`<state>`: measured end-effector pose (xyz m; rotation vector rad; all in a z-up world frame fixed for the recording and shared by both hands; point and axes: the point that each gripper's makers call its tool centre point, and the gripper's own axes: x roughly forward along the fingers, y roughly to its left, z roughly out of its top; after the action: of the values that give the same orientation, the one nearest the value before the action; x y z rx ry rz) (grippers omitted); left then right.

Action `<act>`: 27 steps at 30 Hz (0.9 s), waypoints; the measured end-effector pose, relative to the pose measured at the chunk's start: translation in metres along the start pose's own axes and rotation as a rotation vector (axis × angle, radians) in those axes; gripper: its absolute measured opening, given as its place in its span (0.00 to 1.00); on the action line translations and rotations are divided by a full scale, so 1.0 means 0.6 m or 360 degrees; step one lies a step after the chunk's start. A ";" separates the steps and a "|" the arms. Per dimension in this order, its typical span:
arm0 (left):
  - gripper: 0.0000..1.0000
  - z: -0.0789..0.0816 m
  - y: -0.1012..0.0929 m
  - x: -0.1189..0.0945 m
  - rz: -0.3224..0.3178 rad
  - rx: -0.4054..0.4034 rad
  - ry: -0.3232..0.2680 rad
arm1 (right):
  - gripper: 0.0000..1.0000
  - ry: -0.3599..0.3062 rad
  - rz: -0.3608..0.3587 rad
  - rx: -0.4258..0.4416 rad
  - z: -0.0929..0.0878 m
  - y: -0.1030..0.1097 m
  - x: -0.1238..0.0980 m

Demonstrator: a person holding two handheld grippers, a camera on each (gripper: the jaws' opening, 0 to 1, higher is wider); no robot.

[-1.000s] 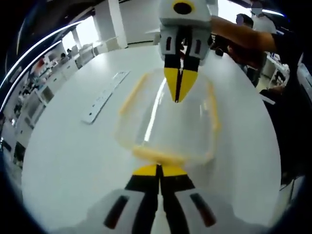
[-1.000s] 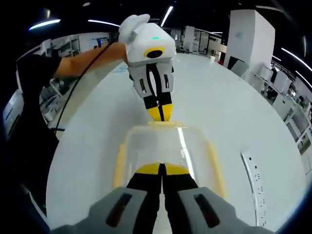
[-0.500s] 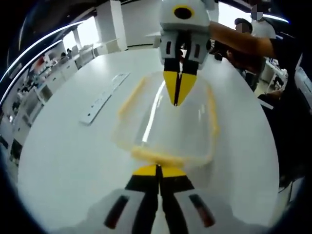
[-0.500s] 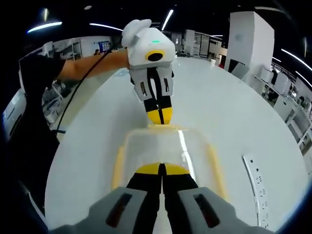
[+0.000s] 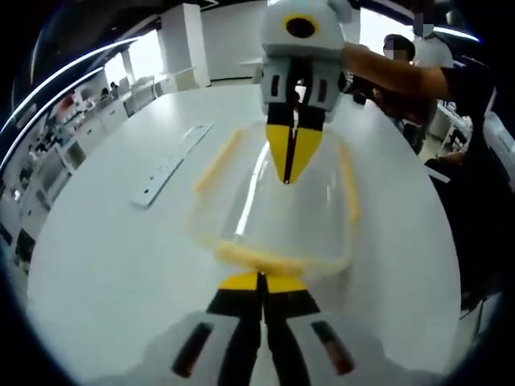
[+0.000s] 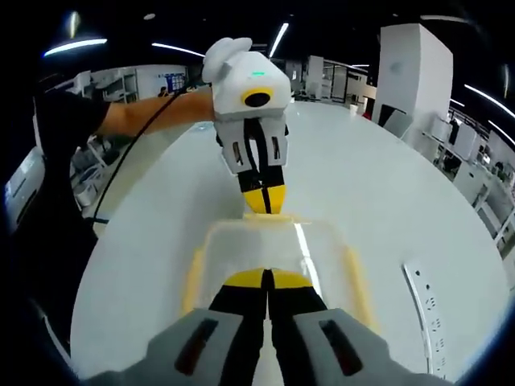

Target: Snap each plastic latch of the storage box into its locked position after aligning the lid with the box until every specified latch is closed and the lid sits flush.

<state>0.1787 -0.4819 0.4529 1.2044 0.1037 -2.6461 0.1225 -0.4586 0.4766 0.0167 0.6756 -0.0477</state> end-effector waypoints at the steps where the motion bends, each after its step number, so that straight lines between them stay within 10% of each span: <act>1: 0.00 0.000 0.000 0.000 -0.0002 -0.0008 0.0003 | 0.00 0.0002 -0.0002 -0.0007 0.000 0.000 0.000; 5: 0.00 -0.003 -0.012 0.038 -0.0040 0.0194 0.0096 | 0.00 -0.0004 -0.0017 -0.0022 0.005 0.002 0.001; 18: 0.00 -0.006 -0.012 0.005 -0.0015 0.0156 0.0094 | 0.00 -0.0041 -0.0078 -0.0069 0.001 0.009 0.001; 27: 0.11 0.029 0.027 -0.026 0.0227 0.0400 0.0024 | 0.00 -0.0068 -0.0153 -0.0357 0.000 0.040 -0.007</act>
<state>0.1798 -0.4972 0.4765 1.2535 -0.3098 -2.5815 0.1205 -0.4347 0.4791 -0.2319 0.6355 -0.0645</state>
